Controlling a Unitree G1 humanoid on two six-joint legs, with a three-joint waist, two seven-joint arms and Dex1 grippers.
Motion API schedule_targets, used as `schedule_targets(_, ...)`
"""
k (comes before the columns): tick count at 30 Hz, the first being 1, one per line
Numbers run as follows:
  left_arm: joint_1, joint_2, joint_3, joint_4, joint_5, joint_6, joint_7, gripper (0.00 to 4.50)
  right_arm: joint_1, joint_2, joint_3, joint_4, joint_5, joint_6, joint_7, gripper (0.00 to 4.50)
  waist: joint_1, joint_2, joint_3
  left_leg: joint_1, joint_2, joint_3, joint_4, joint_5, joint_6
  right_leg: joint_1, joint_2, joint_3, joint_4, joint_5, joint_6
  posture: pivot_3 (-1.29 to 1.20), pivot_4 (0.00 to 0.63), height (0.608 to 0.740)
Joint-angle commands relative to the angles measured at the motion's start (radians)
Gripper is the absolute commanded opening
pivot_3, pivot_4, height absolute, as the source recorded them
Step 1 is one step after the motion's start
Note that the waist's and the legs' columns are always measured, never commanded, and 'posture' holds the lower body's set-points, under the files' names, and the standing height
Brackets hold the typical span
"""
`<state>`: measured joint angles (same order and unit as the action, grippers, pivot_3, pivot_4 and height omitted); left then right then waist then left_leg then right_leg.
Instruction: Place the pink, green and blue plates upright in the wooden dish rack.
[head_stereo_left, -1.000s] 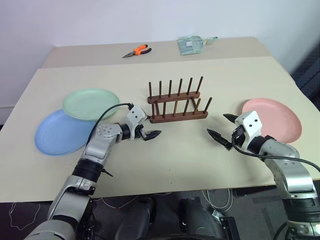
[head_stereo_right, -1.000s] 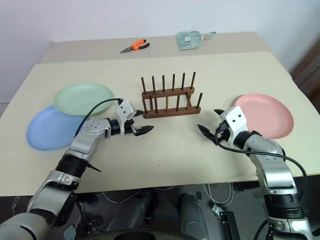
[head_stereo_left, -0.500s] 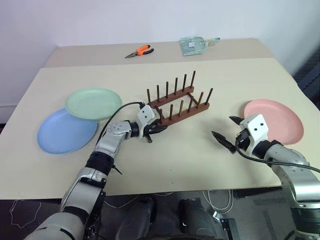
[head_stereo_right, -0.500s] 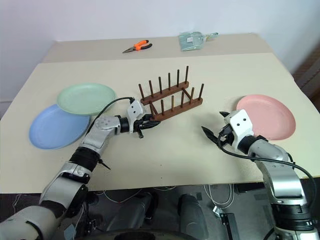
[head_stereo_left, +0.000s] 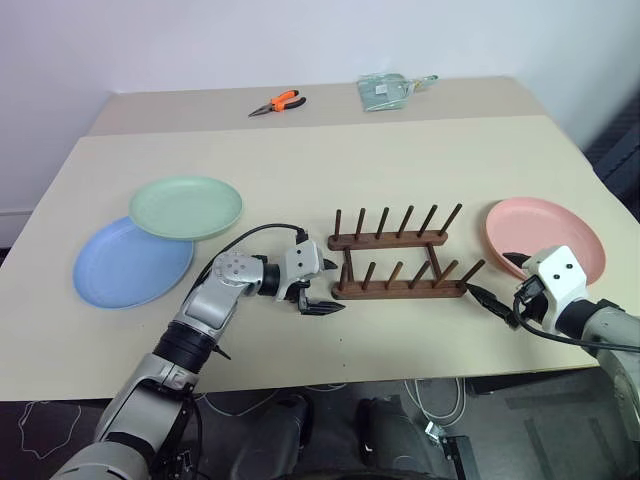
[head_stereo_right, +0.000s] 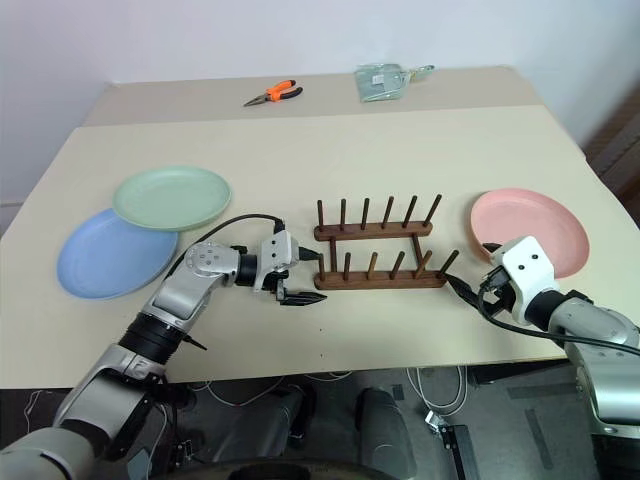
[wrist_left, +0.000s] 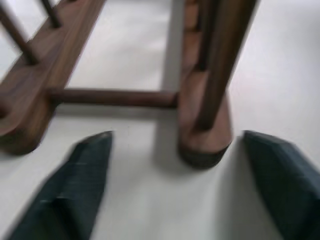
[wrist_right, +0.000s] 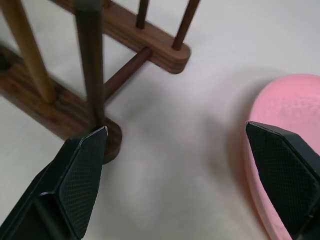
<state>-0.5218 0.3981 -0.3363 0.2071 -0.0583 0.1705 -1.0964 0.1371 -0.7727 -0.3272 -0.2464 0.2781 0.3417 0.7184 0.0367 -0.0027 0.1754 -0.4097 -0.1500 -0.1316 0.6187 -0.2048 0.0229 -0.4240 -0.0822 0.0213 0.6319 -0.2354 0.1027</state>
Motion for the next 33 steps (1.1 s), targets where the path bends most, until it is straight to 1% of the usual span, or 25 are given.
schedule_targets(1,0.083,0.073,0.051,-0.118,-0.034,0.105,0.005,4.18,0.037,-0.040,-0.043,0.011,-0.002,-0.020,0.043,4.00,-0.001,0.000,0.000,0.000,0.000,0.000,0.000,0.000,0.000,0.000,0.000,0.000,0.000,0.000,0.000,0.00,0.150,0.729)
schedule_targets(2,0.109,0.092,0.063,-0.153,-0.051,0.132,0.003,3.85,0.047,-0.046,-0.045,0.014,0.003,-0.019,0.057,3.71,-0.002,0.000,0.000,0.000,0.000,0.000,0.000,0.000,0.000,0.000,0.000,0.000,0.000,0.000,0.000,0.00,0.150,0.729)
schedule_targets(4,0.150,0.117,0.084,-0.215,-0.082,0.180,0.007,3.26,0.063,-0.056,-0.045,0.013,0.012,-0.018,0.081,2.77,-0.003,0.000,0.000,0.000,0.000,0.000,-0.001,0.000,0.000,0.000,0.000,0.000,0.000,0.000,0.000,0.00,0.150,0.729)
schedule_targets(6,0.207,0.142,0.101,-0.311,-0.133,0.246,0.001,2.31,0.088,-0.066,-0.032,-0.002,0.030,-0.002,0.125,1.72,-0.003,0.001,-0.001,0.000,0.000,0.000,-0.001,0.000,0.000,0.000,0.000,0.000,0.000,0.000,0.000,0.00,0.150,0.729)
schedule_targets(7,0.225,0.150,0.104,-0.347,-0.151,0.272,0.001,1.84,0.097,-0.068,-0.027,-0.008,0.036,0.003,0.141,1.27,-0.002,0.002,-0.001,0.000,0.000,0.000,-0.001,0.000,0.000,0.000,0.000,0.000,0.000,0.000,0.000,0.00,0.150,0.729)
schedule_targets(9,0.238,0.132,0.091,-0.400,-0.172,0.323,0.028,0.72,0.105,-0.066,0.000,-0.022,0.034,0.004,0.159,0.10,0.001,0.001,-0.001,0.000,0.000,0.000,-0.001,0.000,0.000,0.000,0.000,0.000,0.000,-0.001,-0.002,0.00,0.150,0.729)
schedule_targets(10,0.235,0.111,0.076,-0.417,-0.174,0.346,0.050,0.25,0.096,-0.059,0.020,-0.023,0.025,0.002,0.157,0.00,0.003,0.001,-0.001,0.000,0.000,0.000,0.000,0.000,0.000,0.001,0.000,0.000,0.000,-0.002,-0.003,0.00,0.150,0.729)
schedule_targets(14,0.217,0.035,0.020,-0.440,-0.168,0.400,0.107,0.25,0.063,-0.035,0.081,-0.025,-0.002,-0.002,0.132,0.00,0.003,0.001,-0.001,0.000,0.000,0.000,0.003,-0.002,-0.001,0.002,0.000,0.000,-0.001,-0.002,-0.004,0.00,0.150,0.729)
schedule_targets(17,0.195,-0.014,-0.033,-0.410,-0.134,0.411,0.153,0.25,0.030,-0.019,0.126,-0.022,-0.024,0.003,0.108,0.00,-0.001,0.001,-0.001,0.000,0.000,0.000,0.003,-0.002,-0.002,0.002,0.000,0.000,-0.001,-0.002,-0.004,0.00,0.150,0.729)
schedule_targets(20,0.170,-0.056,-0.069,-0.346,-0.089,0.388,0.214,0.25,-0.019,0.001,0.185,0.004,-0.077,-0.020,0.067,0.00,-0.004,0.001,-0.001,0.000,0.001,0.000,0.003,-0.002,-0.002,0.002,0.000,0.000,0.000,-0.002,-0.004,0.00,0.150,0.729)
schedule_targets(26,0.117,-0.114,-0.057,-0.200,-0.009,0.307,0.349,0.25,-0.167,0.064,0.262,0.098,-0.160,-0.040,-0.012,0.00,-0.002,-0.001,-0.003,0.001,0.001,0.000,0.006,-0.002,-0.002,0.004,0.000,-0.001,0.000,-0.002,-0.004,0.00,0.150,0.729)
schedule_targets(33,0.055,-0.150,-0.017,-0.052,0.011,0.232,0.440,0.25,-0.325,0.106,0.316,0.249,-0.222,-0.086,-0.057,0.00,0.000,-0.001,-0.003,0.001,0.001,0.000,0.007,-0.002,-0.002,0.004,0.001,-0.001,0.000,0.000,-0.001,0.00,0.150,0.729)
